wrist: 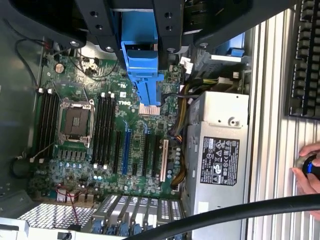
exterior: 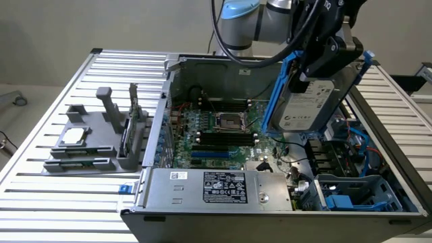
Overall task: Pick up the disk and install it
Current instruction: 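Pick up the disk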
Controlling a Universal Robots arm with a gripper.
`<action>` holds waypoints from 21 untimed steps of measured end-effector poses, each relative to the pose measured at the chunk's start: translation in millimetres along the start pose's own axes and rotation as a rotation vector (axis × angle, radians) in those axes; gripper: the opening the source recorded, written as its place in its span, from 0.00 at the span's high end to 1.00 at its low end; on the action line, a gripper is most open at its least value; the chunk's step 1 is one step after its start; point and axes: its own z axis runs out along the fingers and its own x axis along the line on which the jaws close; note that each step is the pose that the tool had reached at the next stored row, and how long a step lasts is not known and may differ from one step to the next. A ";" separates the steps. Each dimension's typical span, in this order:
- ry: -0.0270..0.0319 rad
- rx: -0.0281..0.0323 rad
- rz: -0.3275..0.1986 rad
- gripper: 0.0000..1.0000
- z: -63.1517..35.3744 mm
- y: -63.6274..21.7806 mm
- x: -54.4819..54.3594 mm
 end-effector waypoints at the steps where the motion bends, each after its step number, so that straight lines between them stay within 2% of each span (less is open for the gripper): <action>1: -0.0003 0.0000 0.000 0.67 -0.1 -0.4 1.9; 21: -0.0017 0.0004 0.022 0.67 -0.7 1.2 44.0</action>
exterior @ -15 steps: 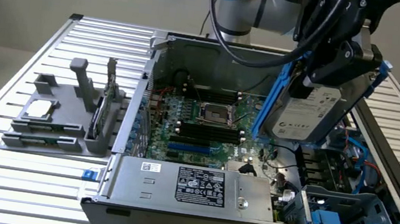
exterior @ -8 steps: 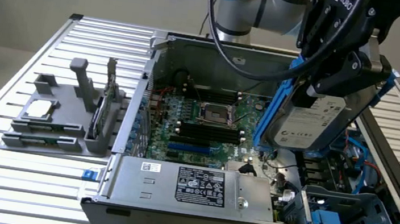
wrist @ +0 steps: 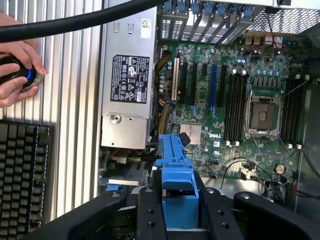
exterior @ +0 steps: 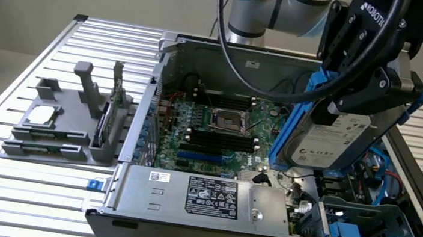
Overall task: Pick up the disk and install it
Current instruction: 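Pick up the disk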
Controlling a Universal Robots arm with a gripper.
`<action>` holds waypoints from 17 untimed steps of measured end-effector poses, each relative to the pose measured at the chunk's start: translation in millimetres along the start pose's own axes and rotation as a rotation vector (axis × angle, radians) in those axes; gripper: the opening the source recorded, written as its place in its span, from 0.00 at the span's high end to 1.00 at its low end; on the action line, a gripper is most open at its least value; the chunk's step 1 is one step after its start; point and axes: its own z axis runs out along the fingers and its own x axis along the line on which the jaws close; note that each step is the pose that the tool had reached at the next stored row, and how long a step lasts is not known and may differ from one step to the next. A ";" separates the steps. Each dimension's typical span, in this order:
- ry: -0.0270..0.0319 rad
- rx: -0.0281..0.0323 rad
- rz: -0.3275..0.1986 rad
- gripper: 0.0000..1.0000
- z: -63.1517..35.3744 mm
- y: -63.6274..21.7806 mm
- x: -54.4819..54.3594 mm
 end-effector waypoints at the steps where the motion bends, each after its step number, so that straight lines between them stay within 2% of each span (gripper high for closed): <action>1: -0.0001 0.0000 0.001 0.67 0.0 0.0 1.9; 8: -0.0016 0.0001 0.002 0.67 -0.5 -5.7 14.5; 17: -0.0057 0.0003 0.002 0.67 -1.5 -27.2 28.3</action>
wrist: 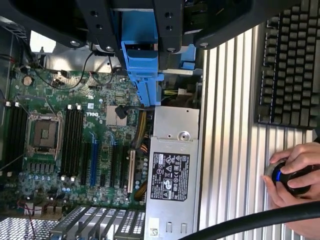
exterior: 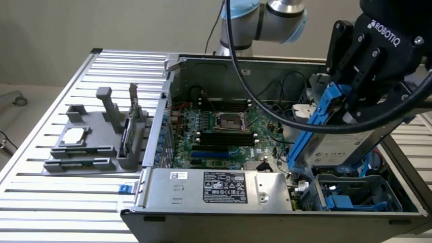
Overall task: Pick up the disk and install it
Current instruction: 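Pick up the disk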
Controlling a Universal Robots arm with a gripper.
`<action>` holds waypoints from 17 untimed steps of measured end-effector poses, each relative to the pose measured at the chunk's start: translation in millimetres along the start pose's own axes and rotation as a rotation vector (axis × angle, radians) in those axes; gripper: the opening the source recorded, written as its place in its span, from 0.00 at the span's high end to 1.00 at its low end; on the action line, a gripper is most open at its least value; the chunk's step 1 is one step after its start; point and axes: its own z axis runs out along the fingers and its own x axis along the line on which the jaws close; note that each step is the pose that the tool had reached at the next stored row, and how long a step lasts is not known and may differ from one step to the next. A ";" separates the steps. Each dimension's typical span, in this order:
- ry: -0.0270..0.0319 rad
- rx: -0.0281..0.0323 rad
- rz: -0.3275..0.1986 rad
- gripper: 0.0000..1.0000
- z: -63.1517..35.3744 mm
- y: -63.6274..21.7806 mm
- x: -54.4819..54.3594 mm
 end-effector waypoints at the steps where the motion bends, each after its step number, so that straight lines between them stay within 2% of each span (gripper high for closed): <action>1: -0.0004 0.0000 0.000 0.67 -0.2 -2.7 1.4; 14: -0.0084 0.0005 0.000 0.67 -2.0 -40.4 20.3; 17: -0.0105 0.0006 0.000 0.67 -1.1 -44.4 26.4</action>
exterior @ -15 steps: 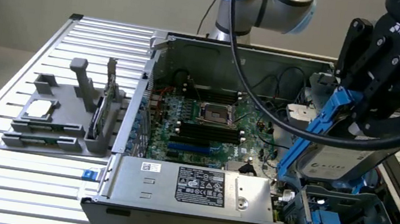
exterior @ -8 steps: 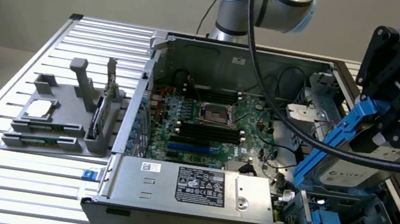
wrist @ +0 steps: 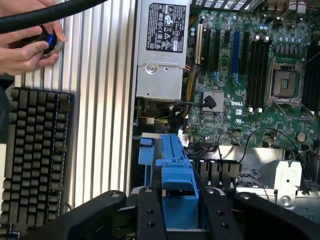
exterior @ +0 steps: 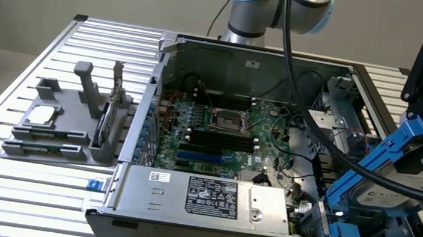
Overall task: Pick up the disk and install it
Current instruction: 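Pick up the disk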
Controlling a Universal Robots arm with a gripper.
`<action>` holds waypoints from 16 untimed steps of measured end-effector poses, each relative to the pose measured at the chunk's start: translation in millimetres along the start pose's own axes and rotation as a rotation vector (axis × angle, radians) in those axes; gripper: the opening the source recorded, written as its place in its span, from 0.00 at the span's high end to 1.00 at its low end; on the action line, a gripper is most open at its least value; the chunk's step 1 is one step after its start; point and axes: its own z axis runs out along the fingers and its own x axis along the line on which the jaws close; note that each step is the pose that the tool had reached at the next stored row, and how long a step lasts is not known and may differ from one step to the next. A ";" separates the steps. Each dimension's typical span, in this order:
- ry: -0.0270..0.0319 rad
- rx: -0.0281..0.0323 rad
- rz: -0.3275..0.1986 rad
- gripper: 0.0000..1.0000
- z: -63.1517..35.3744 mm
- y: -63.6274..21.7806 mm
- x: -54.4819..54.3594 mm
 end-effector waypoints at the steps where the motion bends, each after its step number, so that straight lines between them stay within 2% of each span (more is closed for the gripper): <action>1: -0.0006 0.0000 0.000 0.67 0.8 -0.7 2.4; 4: -0.0010 0.0001 0.000 0.67 3.5 -1.9 6.3; 16: -0.0011 0.0011 0.000 0.67 8.7 -2.3 6.7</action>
